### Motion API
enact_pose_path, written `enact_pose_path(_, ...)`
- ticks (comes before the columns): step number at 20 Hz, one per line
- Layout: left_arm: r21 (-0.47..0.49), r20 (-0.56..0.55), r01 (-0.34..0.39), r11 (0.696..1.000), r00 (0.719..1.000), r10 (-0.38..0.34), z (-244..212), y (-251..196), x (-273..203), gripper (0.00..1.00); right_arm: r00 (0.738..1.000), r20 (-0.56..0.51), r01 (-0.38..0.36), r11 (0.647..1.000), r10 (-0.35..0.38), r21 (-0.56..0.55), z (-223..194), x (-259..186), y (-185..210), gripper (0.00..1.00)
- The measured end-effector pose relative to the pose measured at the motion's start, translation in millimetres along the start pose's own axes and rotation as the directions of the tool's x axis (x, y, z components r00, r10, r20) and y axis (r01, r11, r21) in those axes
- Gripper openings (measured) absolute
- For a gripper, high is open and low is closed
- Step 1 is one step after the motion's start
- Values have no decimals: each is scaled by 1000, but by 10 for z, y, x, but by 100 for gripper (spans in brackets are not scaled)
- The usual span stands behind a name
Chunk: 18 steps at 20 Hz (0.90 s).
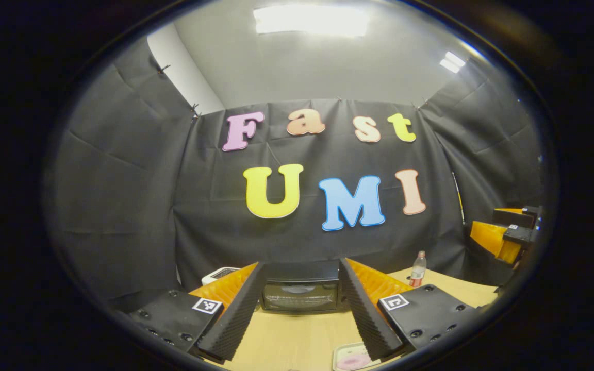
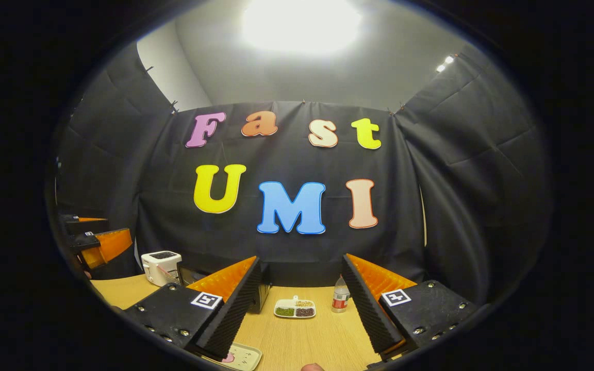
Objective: Open the electric oven with the left hand, put the food in, and close the electric oven.
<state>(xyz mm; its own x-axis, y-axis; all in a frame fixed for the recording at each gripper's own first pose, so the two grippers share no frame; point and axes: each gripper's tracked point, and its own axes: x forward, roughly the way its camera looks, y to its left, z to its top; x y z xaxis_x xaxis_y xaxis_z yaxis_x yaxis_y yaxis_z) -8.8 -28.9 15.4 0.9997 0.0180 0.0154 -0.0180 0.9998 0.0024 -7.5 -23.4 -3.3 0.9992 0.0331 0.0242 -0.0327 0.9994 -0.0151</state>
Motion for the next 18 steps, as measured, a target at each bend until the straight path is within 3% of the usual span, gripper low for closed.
enact_pose_path(6,15,29,-40,999,999,40,128,-18,210,90,998,2,-67,998,67,-1,-127,-21,-29,97)
enact_pose_path(9,27,26,-60,998,998,59,95,28,449,98,997,5,-73,997,73,2,-124,26,-49,97)
enact_pose_path(14,2,0,-47,999,999,47,-107,110,957,100,999,-15,-37,999,38,9,-213,252,-79,97)
enact_pose_path(17,-11,-14,-31,999,999,30,-234,170,1327,95,1000,-13,-7,1000,7,4,-216,409,-61,97)
enact_pose_path(18,-15,-23,-22,1000,1000,22,-293,185,1435,100,1000,-20,7,1000,-7,-2,-252,456,-65,97)
